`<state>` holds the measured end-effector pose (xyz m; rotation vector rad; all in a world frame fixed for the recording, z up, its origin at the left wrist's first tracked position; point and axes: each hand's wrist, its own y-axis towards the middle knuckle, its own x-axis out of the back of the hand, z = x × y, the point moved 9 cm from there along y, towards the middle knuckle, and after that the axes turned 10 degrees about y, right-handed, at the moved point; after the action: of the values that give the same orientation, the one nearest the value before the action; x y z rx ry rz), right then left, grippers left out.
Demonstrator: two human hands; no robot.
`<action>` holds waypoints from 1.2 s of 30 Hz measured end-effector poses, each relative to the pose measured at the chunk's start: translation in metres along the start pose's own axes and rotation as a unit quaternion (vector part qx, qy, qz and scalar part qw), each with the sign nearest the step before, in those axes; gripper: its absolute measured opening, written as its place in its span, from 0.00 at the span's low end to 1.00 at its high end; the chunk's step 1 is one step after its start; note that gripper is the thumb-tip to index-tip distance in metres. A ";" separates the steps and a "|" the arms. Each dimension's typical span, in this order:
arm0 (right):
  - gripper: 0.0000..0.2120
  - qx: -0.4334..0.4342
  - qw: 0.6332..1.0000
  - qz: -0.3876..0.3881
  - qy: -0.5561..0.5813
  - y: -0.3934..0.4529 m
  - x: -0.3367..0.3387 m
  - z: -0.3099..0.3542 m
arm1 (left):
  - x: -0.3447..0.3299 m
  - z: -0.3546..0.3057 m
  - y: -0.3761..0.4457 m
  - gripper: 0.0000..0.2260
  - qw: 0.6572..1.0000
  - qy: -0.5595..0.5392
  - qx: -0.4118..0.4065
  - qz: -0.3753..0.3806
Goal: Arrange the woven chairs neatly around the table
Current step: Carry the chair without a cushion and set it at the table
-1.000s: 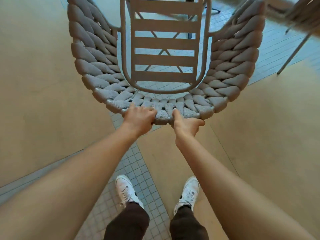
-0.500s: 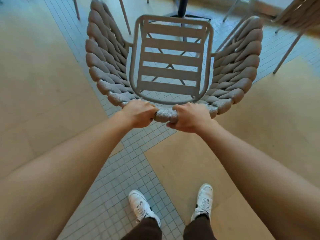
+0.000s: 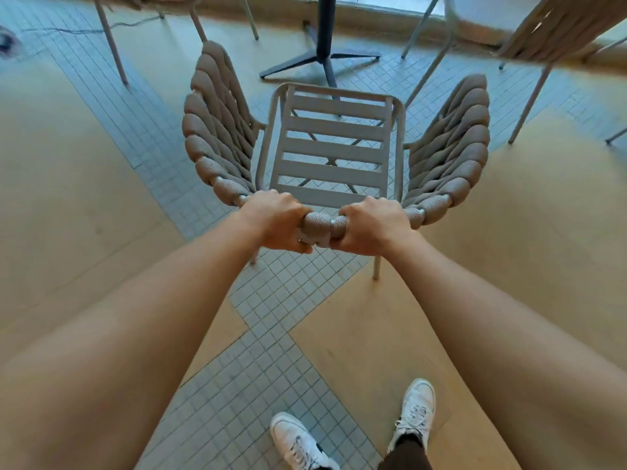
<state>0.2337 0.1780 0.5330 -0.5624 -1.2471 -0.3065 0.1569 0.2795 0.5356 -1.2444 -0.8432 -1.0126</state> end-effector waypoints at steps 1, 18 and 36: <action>0.26 0.006 1.000 0.003 -0.004 0.005 0.001 -0.001 | 0.000 0.004 0.006 0.24 1.000 0.001 0.017 0.004; 0.22 0.052 0.999 0.014 -0.002 0.095 0.027 -0.017 | 0.014 0.068 0.071 0.21 0.997 0.007 0.074 0.015; 0.20 0.050 0.999 0.017 0.012 0.224 0.063 -0.037 | 0.046 0.170 0.158 0.17 0.996 0.006 0.084 0.017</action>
<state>0.3975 0.3478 0.5328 -0.4919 -1.2217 -0.2203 0.3248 0.4451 0.5486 -1.1048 -0.8762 -0.9023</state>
